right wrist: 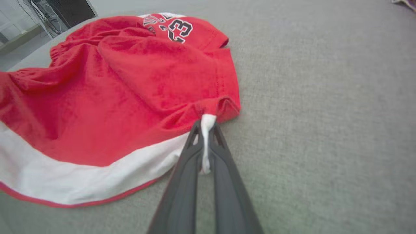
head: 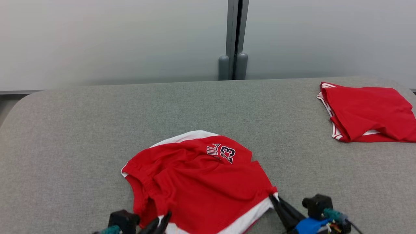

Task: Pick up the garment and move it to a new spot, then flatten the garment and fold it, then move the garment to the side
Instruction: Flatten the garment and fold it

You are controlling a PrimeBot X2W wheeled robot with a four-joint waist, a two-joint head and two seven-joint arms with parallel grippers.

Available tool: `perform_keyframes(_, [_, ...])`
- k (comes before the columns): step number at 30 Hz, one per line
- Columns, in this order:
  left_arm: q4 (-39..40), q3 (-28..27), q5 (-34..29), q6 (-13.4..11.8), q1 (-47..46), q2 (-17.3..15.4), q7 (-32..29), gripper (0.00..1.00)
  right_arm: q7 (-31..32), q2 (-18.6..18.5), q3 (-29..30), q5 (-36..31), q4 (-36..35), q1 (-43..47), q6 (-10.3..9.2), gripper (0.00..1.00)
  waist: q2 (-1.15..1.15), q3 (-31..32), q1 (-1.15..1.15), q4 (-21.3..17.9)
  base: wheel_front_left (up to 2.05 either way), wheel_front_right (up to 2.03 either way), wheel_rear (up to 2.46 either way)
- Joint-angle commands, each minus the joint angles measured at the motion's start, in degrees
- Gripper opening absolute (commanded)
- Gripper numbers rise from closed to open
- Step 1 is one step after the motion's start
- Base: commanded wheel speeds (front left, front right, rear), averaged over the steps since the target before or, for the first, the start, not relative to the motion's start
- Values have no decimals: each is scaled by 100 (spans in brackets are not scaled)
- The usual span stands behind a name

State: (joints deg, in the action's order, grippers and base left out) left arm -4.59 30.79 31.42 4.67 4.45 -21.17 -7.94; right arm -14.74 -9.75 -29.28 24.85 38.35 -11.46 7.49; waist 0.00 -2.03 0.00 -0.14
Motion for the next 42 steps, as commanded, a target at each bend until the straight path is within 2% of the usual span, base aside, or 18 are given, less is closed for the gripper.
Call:
perform_keyframes(1, [85, -68, 45, 40, -224, 6, 76, 0, -32, -103, 39, 82, -96, -184, 1, 0, 0, -42, 0, 0, 0, 0, 0])
perform_keyframes(7, [301, -398, 242, 178, -1335, 71, 408, 0, -13, -411, 266, 457, -693, -1141, 1, 0, 0, -387, 0, -55, 0, 0, 0])
perform_keyframes(12, [13, -529, 375, 253, -2832, 142, 513, 0, 203, -401, 266, 810, -779, -2507, 1, 0, 0, -883, 0, -175, 0, 0, 0])
perform_keyframes(20, [-1167, -929, 1078, 292, -5635, 420, 955, 0, 412, -238, 491, 1514, 139, -5326, 2, 0, 0, -1739, 0, -307, 0, 0, 0])
perform_keyframes(24, [-1755, -735, 1332, 293, -6928, 528, 1248, 0, 326, -272, 552, 1638, 734, -6486, 2, 0, 0, -1960, 0, -316, 0, 0, 0])
perform_keyframes(28, [-2265, -444, 1516, 294, -7842, 558, 1632, 0, 221, -274, 496, 1716, 1141, -7262, 2, 0, 0, -2051, 0, -352, 0, 0, 0])
perform_keyframes(31, [-2583, -98, 1655, 293, -8099, 493, 1808, 0, 182, -191, 290, 1815, 1340, -7435, 1, 0, 0, -2068, 0, -421, 0, 0, 0])
perform_keyframes(34, [-2826, 233, 1863, 281, -7906, 354, 1977, 0, 133, -153, -6, 1951, 1404, -7162, 1, 0, 0, -2047, 0, -468, 0, 0, 0])
perform_keyframes(42, [-2706, 801, 2370, 282, -6170, 384, 2310, 0, -13, -534, -974, 2377, 1043, -5609, 2, 0, 0, -1807, 0, -358, 0, 0, 0])
